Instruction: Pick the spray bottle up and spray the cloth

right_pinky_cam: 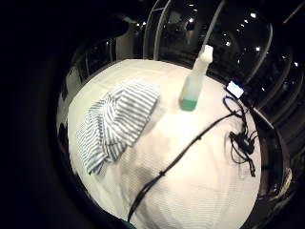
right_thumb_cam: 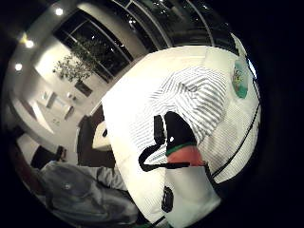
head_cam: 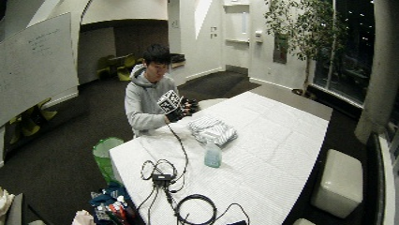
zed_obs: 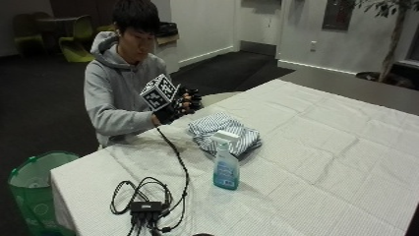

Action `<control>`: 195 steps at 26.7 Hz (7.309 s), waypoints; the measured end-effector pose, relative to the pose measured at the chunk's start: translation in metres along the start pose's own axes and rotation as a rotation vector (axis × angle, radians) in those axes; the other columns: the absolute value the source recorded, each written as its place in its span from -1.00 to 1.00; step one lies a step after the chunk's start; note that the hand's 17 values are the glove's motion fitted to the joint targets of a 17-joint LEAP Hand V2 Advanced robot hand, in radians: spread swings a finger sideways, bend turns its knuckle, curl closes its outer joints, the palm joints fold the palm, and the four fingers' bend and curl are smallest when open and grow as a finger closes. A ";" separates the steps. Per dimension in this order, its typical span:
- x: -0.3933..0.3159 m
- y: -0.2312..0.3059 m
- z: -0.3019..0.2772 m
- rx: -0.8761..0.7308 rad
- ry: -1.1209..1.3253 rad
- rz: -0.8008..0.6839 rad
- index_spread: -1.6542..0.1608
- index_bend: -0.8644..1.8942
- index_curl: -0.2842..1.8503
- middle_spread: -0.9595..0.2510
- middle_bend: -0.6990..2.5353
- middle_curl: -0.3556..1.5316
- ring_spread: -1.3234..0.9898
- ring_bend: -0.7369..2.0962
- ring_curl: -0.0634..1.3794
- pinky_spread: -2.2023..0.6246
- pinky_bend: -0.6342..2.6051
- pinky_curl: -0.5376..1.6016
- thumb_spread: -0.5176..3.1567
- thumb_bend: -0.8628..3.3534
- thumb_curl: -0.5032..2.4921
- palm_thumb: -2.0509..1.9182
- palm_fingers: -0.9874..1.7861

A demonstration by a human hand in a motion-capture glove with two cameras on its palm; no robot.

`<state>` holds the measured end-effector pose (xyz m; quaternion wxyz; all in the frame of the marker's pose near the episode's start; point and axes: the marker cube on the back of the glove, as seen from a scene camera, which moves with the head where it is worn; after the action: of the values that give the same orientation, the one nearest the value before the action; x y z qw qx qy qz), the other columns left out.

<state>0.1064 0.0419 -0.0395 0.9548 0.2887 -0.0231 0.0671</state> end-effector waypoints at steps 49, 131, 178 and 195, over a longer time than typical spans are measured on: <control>0.164 -0.107 0.064 0.219 -0.538 0.624 0.50 -0.30 -0.61 0.52 -0.39 -0.25 0.12 -0.17 -0.53 0.72 -0.19 -0.17 -0.19 -0.60 -0.37 0.44 -0.30; -0.017 -0.195 0.023 -0.941 0.523 -0.122 0.60 0.04 -0.22 0.46 -0.12 -0.07 0.01 -0.04 -0.26 0.35 -0.41 -0.09 -0.71 -0.61 -0.20 0.51 0.72; -0.221 -0.141 0.109 -0.419 -1.121 -0.110 0.63 0.02 -0.21 0.52 -0.13 -0.08 0.02 -0.08 -0.26 0.36 -0.43 -0.09 -0.69 -0.61 -0.19 0.52 0.67; -0.278 -0.128 0.245 -0.466 -1.057 -0.024 0.62 -0.09 -0.22 0.52 -0.19 -0.09 0.02 -0.12 -0.26 0.40 -0.42 -0.10 -0.62 -0.60 -0.17 0.51 0.52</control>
<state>-0.1521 -0.2320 0.0714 0.8527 0.0655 -0.5077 -0.1041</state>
